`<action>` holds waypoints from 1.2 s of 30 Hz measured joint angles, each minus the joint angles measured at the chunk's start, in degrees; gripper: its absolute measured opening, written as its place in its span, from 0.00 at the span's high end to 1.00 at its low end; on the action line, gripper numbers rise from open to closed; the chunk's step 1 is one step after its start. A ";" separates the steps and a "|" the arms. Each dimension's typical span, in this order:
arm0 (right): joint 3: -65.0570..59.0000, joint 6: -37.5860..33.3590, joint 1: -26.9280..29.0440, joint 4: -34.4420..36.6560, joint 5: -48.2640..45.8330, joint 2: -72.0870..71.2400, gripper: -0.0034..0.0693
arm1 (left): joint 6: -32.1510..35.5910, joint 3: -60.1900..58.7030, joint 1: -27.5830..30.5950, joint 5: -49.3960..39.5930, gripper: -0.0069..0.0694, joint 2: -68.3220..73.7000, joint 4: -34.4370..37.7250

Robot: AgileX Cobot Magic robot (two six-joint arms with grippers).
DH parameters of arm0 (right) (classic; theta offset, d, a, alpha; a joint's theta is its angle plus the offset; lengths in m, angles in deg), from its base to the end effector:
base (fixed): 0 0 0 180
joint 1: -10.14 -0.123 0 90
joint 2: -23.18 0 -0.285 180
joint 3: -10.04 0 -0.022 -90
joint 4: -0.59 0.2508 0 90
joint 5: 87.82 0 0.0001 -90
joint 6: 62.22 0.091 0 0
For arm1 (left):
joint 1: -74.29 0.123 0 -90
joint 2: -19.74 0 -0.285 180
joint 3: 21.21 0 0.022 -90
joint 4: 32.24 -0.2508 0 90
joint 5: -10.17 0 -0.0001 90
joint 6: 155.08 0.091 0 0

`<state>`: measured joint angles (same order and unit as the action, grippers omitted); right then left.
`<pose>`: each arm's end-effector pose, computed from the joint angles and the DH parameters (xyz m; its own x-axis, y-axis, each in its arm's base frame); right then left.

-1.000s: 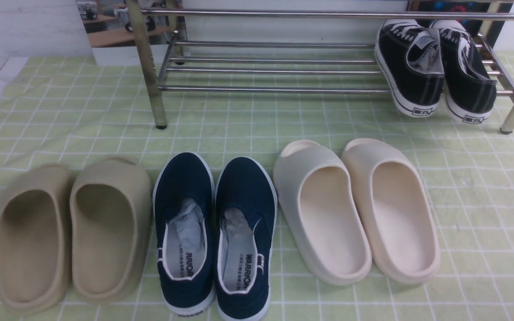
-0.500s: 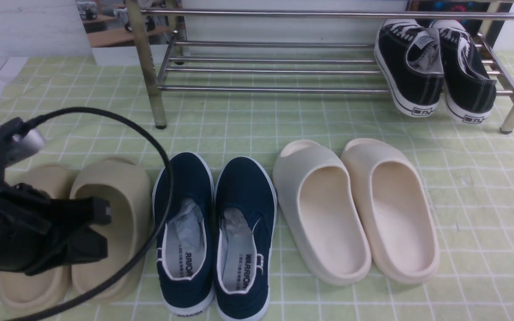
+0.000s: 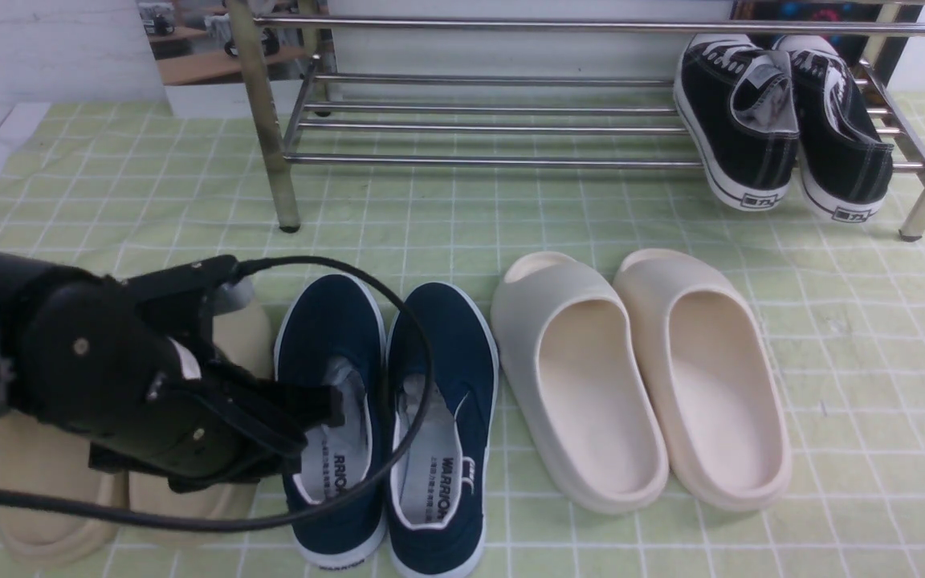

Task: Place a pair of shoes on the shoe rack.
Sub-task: Use the left arm to grab the shoe closest to it, then use the left arm to put a shoe into the shoe rack

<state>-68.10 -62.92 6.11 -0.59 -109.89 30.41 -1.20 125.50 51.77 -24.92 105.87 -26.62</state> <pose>0.0522 0.0030 0.1737 -0.2968 -0.0523 -0.9535 -0.0722 0.9969 -0.0322 0.2283 -0.1002 0.2214 -0.9229 -0.1695 -0.3458 -0.0775 0.9613 -0.2645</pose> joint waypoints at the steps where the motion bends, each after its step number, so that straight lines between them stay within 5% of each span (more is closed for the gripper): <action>1: 0.00 0.00 0.00 0.00 0.00 0.00 0.66 | -0.18 0.00 0.00 0.32 0.50 0.57 -0.13; 3: 0.00 0.00 0.00 0.00 0.00 0.00 0.65 | -0.70 0.00 0.00 3.22 0.40 4.21 -1.04; 7: 0.00 0.00 0.00 0.00 0.00 0.00 0.65 | -0.83 0.11 0.00 6.99 0.46 7.83 -1.38; 10: 0.00 0.00 0.00 0.00 0.00 0.00 0.64 | -0.87 0.11 0.00 8.92 0.69 9.74 -1.39; 11: 0.00 0.00 0.00 0.00 0.00 0.00 0.64 | -0.94 0.18 0.00 8.76 0.85 9.65 -1.60; 13: 0.00 0.00 0.00 0.00 0.00 0.00 0.64 | -1.13 1.09 0.00 7.02 0.90 9.27 -1.88; 20: 0.00 0.00 0.00 0.00 0.00 0.00 0.63 | -0.16 15.49 0.00 -9.53 0.89 5.62 -4.52; 36: 0.00 0.00 0.00 0.00 0.00 0.00 0.63 | 3.39 57.57 0.00 -15.24 0.89 33.65 -9.24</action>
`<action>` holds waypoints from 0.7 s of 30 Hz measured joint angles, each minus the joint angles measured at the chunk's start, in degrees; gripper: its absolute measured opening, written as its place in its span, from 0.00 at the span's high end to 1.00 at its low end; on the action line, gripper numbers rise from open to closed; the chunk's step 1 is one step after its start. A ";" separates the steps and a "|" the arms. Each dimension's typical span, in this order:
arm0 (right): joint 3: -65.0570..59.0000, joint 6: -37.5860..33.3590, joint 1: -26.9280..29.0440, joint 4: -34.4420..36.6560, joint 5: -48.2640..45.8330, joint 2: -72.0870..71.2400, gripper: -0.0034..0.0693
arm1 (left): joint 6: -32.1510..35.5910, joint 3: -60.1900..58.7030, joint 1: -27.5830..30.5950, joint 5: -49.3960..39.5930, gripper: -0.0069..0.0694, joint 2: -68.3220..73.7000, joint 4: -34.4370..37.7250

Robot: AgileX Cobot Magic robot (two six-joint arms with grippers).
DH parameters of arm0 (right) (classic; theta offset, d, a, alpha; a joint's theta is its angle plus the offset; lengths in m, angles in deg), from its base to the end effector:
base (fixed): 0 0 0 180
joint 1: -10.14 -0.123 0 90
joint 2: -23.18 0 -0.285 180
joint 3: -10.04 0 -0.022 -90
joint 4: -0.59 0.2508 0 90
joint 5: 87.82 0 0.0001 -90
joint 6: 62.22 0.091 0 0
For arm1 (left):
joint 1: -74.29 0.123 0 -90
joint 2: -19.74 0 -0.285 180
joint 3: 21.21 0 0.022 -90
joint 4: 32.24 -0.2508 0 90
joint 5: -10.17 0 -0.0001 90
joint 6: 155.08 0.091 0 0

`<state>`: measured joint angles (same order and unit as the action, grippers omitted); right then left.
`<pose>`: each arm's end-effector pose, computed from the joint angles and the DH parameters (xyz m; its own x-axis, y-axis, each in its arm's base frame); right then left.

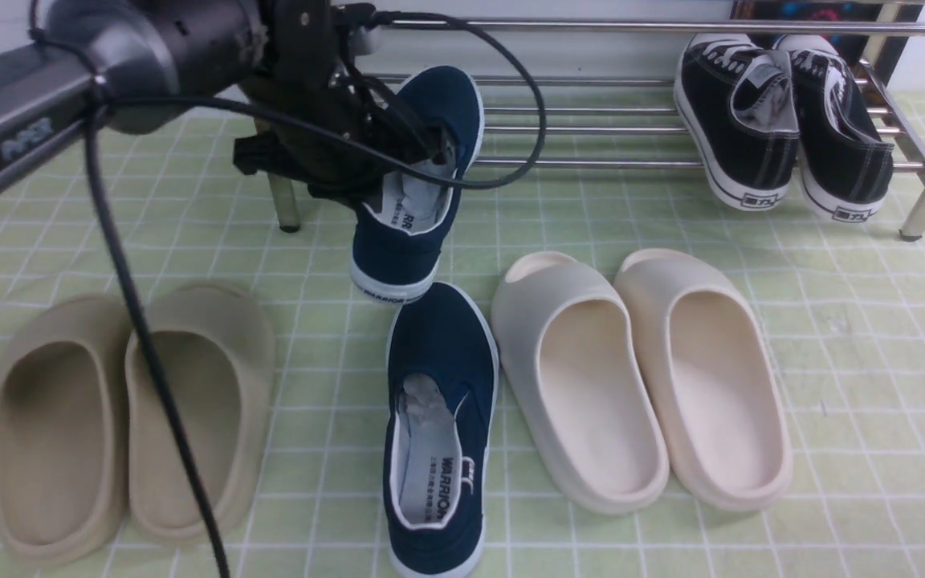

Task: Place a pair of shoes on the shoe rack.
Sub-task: Use the left arm to put a shoe into the shoe rack

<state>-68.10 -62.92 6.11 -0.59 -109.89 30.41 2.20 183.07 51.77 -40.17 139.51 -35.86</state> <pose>0.0522 0.0030 0.1737 -0.2968 -0.0523 -0.9535 -0.0722 0.9969 -0.0322 0.4121 -0.1661 0.2931 -0.8404 -0.0286 -0.5412 0.0685 0.9850 -0.1585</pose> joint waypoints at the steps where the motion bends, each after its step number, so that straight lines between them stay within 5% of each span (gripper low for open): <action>1: 0.00 0.00 0.00 0.00 0.00 0.00 0.63 | 0.00 0.99 0.00 0.00 0.89 0.84 -0.16; 15: 0.00 0.00 0.00 0.00 0.00 0.00 0.63 | -9.90 18.62 0.00 7.06 0.88 16.35 -12.18; 21: 0.00 0.00 0.00 0.00 0.00 0.00 0.63 | -18.95 19.11 0.26 12.72 0.62 16.79 -16.52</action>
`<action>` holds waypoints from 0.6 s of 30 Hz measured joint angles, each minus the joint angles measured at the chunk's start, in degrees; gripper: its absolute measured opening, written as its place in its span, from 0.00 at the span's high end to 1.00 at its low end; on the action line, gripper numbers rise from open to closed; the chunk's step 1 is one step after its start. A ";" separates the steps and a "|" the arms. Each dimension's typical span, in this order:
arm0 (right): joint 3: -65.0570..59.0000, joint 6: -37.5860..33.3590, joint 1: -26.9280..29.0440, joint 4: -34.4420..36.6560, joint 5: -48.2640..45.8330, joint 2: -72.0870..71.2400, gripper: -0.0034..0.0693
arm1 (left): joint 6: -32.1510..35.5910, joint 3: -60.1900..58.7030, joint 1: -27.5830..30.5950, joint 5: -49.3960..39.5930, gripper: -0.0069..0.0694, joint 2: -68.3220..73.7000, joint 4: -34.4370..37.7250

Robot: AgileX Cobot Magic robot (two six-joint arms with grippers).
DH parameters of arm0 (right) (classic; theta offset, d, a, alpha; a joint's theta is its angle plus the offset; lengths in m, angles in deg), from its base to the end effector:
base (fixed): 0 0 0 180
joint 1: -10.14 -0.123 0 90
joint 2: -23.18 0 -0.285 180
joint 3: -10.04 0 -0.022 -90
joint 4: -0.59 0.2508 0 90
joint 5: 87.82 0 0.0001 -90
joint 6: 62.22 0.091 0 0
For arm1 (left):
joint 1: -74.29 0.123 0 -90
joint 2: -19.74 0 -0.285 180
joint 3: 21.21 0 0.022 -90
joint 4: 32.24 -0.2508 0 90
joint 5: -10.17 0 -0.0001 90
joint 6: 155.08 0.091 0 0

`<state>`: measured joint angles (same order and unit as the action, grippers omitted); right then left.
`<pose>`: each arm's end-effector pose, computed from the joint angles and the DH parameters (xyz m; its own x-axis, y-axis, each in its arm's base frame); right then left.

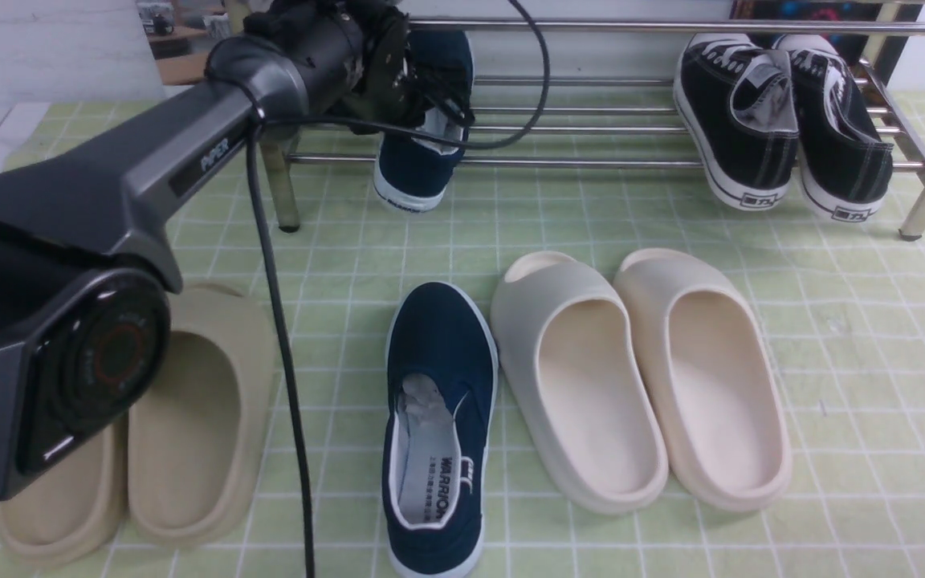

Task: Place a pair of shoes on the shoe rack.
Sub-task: Use the left arm to put a shoe into the shoe rack, then use the left arm to grab the shoe closest to it

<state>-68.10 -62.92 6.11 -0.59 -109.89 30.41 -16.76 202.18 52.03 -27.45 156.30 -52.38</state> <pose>0.0522 0.0030 0.1737 -0.2968 -0.0523 -0.9535 -0.0722 0.9969 -0.0322 0.4955 -0.1821 0.2709 -0.6208 -0.2004 -0.7580 -0.0529 0.9753 -0.2145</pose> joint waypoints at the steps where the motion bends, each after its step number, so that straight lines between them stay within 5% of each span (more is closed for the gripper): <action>1: 0.00 0.00 0.00 0.00 0.00 0.00 0.63 | -0.57 0.06 0.15 0.20 0.58 0.00 -0.10; 4: 0.00 0.00 0.00 0.00 0.00 0.00 0.63 | -0.69 0.11 0.70 -0.87 0.47 -0.37 -0.50; 9: 0.00 0.00 0.00 0.00 0.00 0.00 0.63 | 6.22 0.11 0.57 -9.04 0.47 -4.32 0.79; 14: 0.00 0.00 0.00 0.00 0.00 0.00 0.63 | 18.40 0.11 0.01 -22.20 0.59 -13.16 7.22; 18: 0.00 0.00 0.00 0.00 0.00 0.00 0.63 | 30.41 -3.93 -0.06 -32.26 0.73 -20.93 20.14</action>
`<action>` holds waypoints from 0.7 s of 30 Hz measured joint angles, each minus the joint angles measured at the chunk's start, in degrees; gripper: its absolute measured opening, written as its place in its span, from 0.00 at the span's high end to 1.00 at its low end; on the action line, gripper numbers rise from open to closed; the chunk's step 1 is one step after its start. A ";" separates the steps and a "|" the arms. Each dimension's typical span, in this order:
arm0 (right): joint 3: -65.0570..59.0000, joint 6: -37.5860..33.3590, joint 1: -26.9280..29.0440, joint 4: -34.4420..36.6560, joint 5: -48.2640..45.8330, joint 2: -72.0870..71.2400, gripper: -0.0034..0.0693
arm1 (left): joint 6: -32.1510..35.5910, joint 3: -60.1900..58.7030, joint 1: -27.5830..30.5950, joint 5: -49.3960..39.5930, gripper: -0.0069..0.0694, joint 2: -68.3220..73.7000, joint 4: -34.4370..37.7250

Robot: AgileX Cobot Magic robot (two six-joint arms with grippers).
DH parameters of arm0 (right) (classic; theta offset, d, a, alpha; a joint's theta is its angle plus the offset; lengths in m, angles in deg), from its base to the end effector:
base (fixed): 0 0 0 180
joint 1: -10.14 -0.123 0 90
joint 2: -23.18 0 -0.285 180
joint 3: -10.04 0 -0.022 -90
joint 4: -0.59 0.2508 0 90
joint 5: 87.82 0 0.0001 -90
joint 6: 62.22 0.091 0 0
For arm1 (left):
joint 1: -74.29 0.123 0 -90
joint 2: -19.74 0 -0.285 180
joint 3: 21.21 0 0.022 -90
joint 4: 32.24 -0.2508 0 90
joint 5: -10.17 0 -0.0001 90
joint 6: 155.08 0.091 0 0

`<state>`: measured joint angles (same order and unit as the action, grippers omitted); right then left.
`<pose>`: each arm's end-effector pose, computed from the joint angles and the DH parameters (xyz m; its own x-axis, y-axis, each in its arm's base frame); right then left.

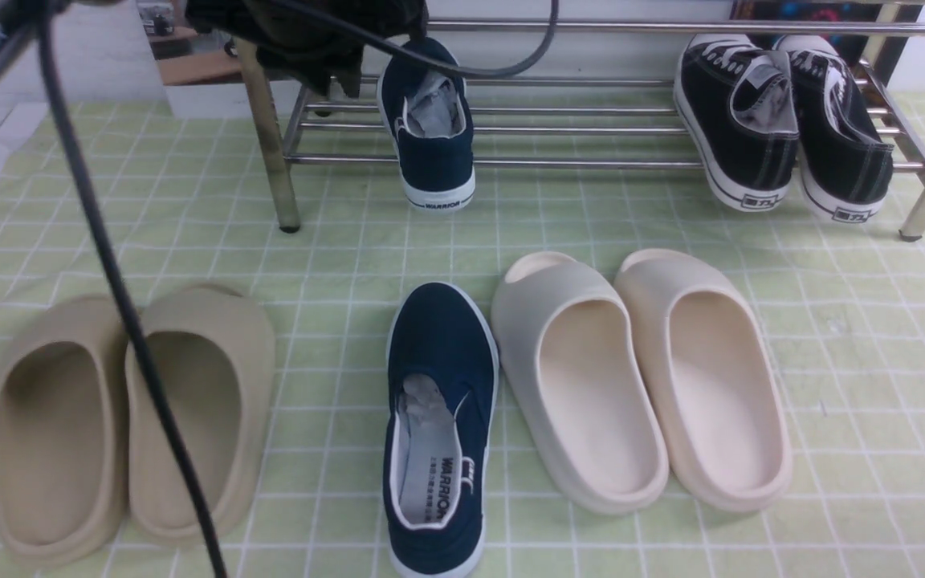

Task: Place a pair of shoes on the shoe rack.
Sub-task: Use the left arm to grab the shoe closest to it

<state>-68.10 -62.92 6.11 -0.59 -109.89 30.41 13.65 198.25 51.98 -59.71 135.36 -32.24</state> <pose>0.0522 0.0030 0.1737 -0.2968 -0.0523 -0.9535 -0.0722 0.9969 -0.0322 0.3814 -0.1565 0.3858 -0.8267 0.1280 -0.5478 0.2223 0.9688 -0.1092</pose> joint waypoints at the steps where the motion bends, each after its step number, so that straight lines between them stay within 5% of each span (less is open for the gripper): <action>1: 0.00 0.00 0.00 0.00 0.00 0.00 0.63 | 2.27 -2.56 0.00 -0.43 0.77 -1.43 3.89; 7: 0.00 0.00 0.00 0.00 0.00 0.00 0.63 | 11.77 -30.23 -2.21 2.93 0.93 -10.10 20.45; 15: 0.00 0.00 0.00 0.00 0.00 0.00 0.63 | 9.94 -55.45 -4.17 20.88 0.92 -15.54 22.84; 18: 0.00 0.00 0.00 0.00 0.00 0.00 0.63 | 9.88 -56.18 -4.17 22.25 0.87 -15.05 22.79; 21: 0.00 0.00 0.00 0.00 0.00 0.00 0.63 | 9.84 -56.26 -4.17 23.95 0.67 -13.38 22.20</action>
<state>-68.10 -62.92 6.11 -0.59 -109.89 30.41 23.49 141.99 47.81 -35.76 121.98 -10.04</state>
